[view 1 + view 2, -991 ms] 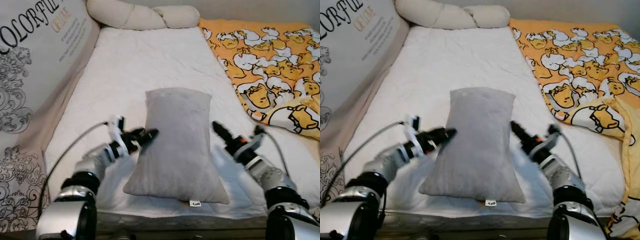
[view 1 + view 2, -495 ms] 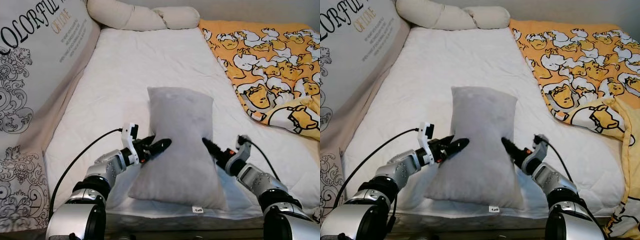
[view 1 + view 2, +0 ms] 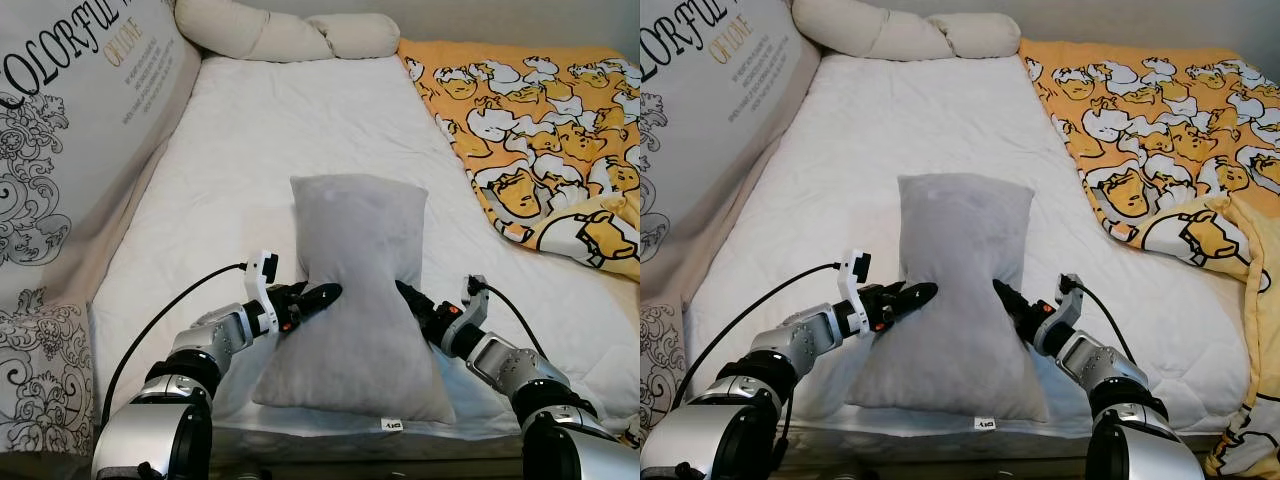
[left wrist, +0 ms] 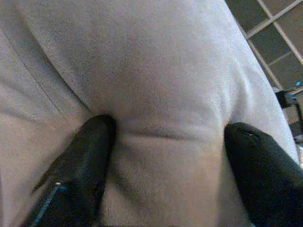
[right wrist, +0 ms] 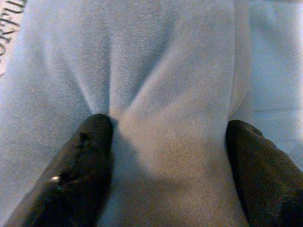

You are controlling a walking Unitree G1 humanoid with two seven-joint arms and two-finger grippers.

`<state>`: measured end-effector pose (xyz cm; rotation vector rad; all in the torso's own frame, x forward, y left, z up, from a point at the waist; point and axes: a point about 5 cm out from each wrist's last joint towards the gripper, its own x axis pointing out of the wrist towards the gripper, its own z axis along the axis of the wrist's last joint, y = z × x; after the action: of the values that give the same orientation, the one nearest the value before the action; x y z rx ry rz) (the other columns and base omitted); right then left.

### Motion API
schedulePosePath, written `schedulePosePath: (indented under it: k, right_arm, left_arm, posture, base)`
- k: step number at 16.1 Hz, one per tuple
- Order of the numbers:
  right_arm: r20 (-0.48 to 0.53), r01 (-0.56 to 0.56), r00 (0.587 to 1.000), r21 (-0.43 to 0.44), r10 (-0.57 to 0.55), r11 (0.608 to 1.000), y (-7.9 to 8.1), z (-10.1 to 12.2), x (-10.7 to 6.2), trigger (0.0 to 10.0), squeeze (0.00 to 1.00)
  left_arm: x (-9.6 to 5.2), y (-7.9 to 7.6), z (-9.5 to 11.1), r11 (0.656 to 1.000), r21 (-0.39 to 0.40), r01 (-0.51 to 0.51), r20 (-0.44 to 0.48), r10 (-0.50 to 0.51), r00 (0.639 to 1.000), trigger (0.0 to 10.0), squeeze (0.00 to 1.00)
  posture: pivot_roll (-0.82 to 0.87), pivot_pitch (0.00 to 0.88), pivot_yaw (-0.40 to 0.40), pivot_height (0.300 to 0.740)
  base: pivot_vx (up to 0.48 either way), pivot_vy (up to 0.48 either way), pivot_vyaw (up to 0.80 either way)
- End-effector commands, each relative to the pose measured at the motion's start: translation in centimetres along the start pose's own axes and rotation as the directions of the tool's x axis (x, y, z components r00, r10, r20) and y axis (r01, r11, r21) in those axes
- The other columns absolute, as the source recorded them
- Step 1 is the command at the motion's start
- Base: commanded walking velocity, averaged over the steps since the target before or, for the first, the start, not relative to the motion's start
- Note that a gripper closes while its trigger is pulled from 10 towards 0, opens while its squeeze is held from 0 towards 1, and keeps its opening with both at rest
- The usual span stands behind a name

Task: Clean up the room

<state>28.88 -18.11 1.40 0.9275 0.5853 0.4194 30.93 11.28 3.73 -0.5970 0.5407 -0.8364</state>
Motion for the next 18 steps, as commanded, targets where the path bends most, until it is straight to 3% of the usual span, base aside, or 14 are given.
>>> schedulePosePath:
  k: [1, 6, 7, 12, 15, 18]
  right_arm:
    - [-0.032, -0.049, 0.998, 0.044, 0.051, 0.998, 0.4, -0.8, 0.4, 0.0, 0.00]
    - [-0.047, -0.089, 0.995, 0.031, 0.090, 0.996, 1.1, -0.8, 0.9, 0.0, 0.00]
    - [-0.084, -0.050, 0.995, 0.017, 0.051, 0.999, 0.9, -1.1, 0.9, 0.0, 0.00]
    - [-0.196, -0.068, 0.978, 0.025, 0.071, 0.997, 1.3, -2.1, 1.1, 0.0, 0.00]
    - [-0.153, -0.076, 0.985, -0.015, 0.073, 0.997, 1.5, -1.7, 1.4, 0.0, 0.00]
    - [-0.083, -0.009, 0.997, -0.071, 0.003, 0.997, 1.6, -0.3, 1.7, 0.0, 0.00]
  left_arm:
    - [0.5, -0.4, -0.8, 0.999, -0.043, 0.032, -0.029, -0.033, 0.999, 0.0, 0.00]
    - [0.2, -0.6, -0.4, 0.994, -0.069, 0.085, -0.033, -0.088, 0.996, 0.0, 0.00]
    - [-0.1, -0.4, -0.4, 0.993, -0.076, 0.087, -0.037, -0.090, 0.995, 0.0, 0.00]
    - [-0.1, -0.8, 0.6, 0.990, -0.052, 0.135, -0.018, -0.136, 0.991, 0.0, 0.00]
    - [0.1, -1.2, 0.6, 0.986, -0.046, 0.158, -0.021, -0.159, 0.987, 0.0, 0.00]
    - [0.5, -1.5, 1.2, 0.988, 0.051, 0.148, -0.036, -0.146, 0.989, 0.0, 0.00]
  posture:
    - [-0.07, 0.000, -0.010, 0.740]
    - [-0.06, 0.000, -0.013, 0.740]
    - [-0.06, 0.000, -0.009, 0.740]
    - [-0.05, 0.000, -0.018, 0.740]
    - [-0.05, 0.000, -0.019, 0.740]
    - [-0.05, 0.000, -0.006, 0.740]
  base:
    - [0.000, 0.000, 0.00]
    - [0.000, 0.000, 0.00]
    - [0.000, 0.000, 0.00]
    - [0.000, 0.000, 0.00]
    - [0.000, 0.000, 0.00]
    - [0.000, 0.000, 0.00]
